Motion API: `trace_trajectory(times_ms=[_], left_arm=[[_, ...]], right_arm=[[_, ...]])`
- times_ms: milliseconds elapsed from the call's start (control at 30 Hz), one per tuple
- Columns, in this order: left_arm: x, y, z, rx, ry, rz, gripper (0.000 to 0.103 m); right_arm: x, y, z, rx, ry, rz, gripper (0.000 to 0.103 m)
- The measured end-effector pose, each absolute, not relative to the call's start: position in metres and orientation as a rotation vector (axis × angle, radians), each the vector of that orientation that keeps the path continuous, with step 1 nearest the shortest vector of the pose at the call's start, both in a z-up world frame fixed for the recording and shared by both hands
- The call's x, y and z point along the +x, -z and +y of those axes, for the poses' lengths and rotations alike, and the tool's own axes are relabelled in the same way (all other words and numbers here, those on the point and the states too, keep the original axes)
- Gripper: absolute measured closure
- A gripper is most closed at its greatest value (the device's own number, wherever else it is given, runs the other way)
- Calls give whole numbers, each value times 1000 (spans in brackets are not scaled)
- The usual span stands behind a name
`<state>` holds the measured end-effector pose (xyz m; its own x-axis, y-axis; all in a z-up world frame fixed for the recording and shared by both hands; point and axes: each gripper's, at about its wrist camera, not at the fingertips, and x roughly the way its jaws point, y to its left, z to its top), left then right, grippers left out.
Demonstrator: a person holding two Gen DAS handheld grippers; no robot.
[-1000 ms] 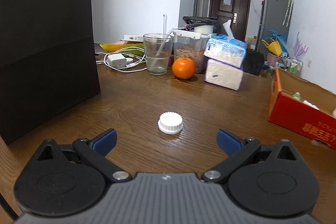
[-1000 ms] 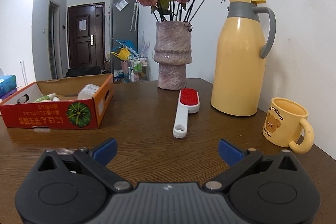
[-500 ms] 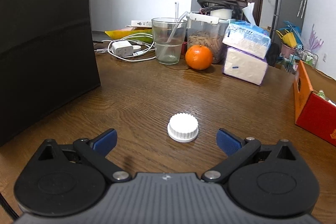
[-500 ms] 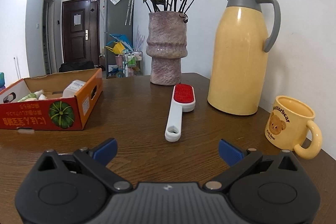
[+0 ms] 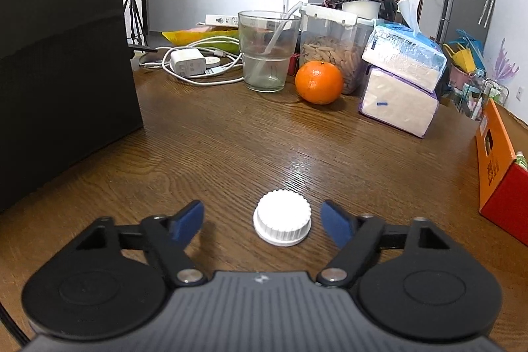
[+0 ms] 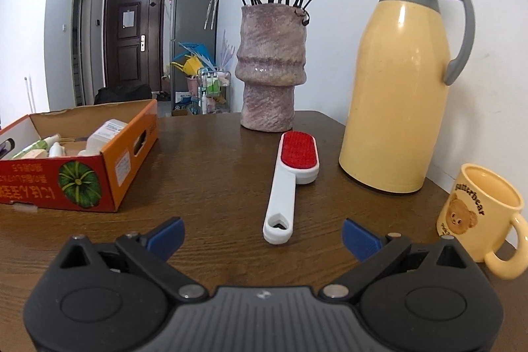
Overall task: Organize rigid objects
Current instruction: 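Lower the left gripper onto the white bottle cap while the right gripper approaches the lint brush handle, then close the left gripper on the white cap while the right gripper closes on the lint brush handle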
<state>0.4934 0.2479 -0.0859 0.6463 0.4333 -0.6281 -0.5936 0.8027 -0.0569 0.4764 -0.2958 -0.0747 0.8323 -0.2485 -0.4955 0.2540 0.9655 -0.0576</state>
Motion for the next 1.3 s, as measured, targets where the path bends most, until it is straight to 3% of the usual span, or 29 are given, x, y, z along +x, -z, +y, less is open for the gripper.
trace_trajectory(times_ms=[733, 1300], left_arm=[[513, 90, 246, -278, -655, 659, 61], [503, 87, 229, -273, -652, 692, 62]], right_arm=[[543, 92, -318, 73, 316, 593, 4], [566, 99, -323, 87, 310, 619, 4]])
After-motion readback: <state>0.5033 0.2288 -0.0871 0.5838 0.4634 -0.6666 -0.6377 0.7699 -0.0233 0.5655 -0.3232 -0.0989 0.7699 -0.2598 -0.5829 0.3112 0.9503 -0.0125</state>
